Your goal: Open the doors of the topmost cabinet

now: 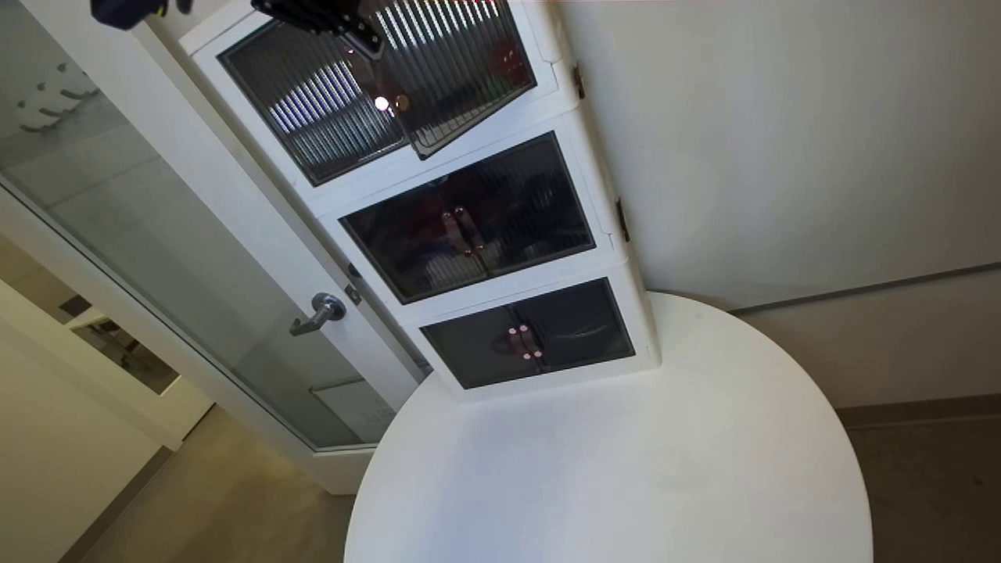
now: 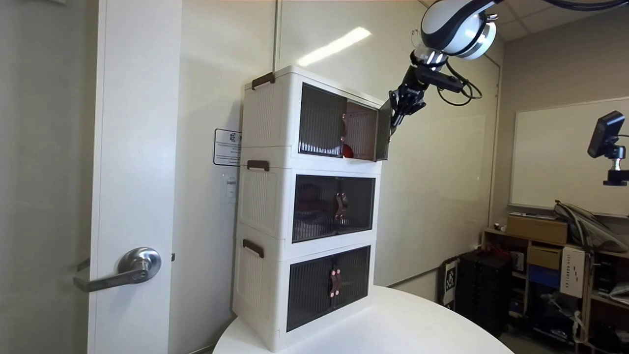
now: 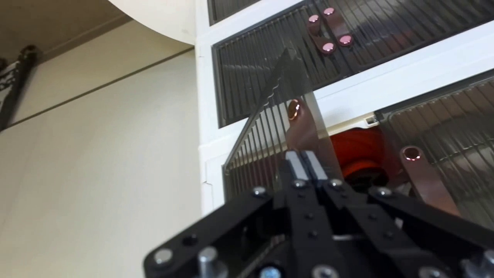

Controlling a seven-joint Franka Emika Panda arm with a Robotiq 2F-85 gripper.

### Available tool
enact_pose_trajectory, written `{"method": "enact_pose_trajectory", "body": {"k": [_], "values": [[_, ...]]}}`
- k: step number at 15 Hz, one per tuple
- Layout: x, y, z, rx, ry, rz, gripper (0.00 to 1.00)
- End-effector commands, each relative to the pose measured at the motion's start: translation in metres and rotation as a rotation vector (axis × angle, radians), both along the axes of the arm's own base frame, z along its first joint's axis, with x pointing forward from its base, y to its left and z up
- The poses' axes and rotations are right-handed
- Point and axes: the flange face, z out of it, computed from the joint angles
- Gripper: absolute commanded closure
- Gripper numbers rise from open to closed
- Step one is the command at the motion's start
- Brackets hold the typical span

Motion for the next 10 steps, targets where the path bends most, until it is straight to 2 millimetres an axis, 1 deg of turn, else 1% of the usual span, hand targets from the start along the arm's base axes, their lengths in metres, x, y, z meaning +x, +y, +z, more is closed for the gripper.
{"method": "enact_pose_trajectory", "body": {"k": [1,6,10], "values": [[-0.002,-0.034,-0.01,-0.052,0.05,-0.113,0.99],[-0.006,-0.048,-0.011,-0.099,0.088,-0.182,0.99],[-0.006,-0.061,-0.014,-0.13,0.116,-0.222,0.99]]}}
